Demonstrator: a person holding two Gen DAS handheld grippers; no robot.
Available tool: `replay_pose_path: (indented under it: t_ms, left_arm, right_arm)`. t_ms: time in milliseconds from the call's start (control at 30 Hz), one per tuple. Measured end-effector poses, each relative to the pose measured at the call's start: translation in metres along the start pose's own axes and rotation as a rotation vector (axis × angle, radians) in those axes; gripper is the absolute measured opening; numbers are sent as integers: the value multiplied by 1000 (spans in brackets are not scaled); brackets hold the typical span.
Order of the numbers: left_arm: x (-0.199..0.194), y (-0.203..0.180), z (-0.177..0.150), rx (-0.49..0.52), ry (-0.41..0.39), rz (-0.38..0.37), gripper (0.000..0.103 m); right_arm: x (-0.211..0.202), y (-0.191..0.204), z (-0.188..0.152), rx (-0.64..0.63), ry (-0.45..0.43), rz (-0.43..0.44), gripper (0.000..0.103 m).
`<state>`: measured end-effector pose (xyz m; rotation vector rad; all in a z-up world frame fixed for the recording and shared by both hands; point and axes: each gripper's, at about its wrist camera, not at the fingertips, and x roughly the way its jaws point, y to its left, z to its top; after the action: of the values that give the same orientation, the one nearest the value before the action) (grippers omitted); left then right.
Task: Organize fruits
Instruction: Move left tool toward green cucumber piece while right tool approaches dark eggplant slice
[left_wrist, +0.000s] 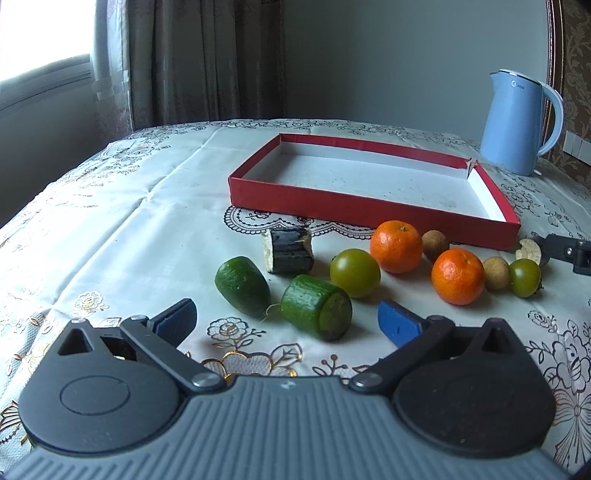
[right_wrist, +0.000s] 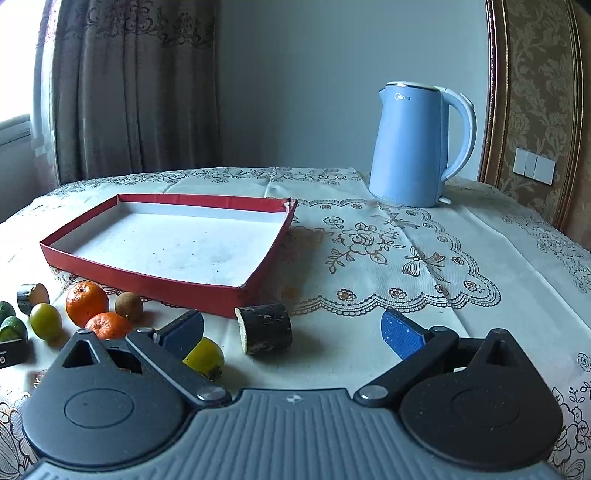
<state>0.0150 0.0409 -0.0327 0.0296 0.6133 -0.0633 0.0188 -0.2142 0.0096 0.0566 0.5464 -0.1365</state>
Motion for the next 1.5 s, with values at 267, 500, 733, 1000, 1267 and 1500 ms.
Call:
replay_pose_path:
  t_ms: [267, 500, 733, 1000, 1267, 1500]
  left_arm:
    - [-2, -1, 2, 0, -8, 11, 103]
    - [-2, -4, 2, 16, -8, 13, 103]
    - [-2, -3, 2, 13, -7, 13, 103]
    - [-3, -3, 2, 14, -10, 8, 103]
    - [-5, -3, 1, 20, -17, 0, 103]
    - [-12, 1, -3, 40, -41, -1, 103]
  right_arm:
    - [8, 0, 5, -20, 11, -11, 103]
    - [17, 1, 7, -42, 25, -3, 100]
    - [24, 1, 7, -43, 45, 9, 98]
    - [28, 0, 6, -42, 68, 34, 87]
    - [30, 1, 7, -54, 64, 34, 87]
    - [35, 2, 6, -64, 74, 50, 87]
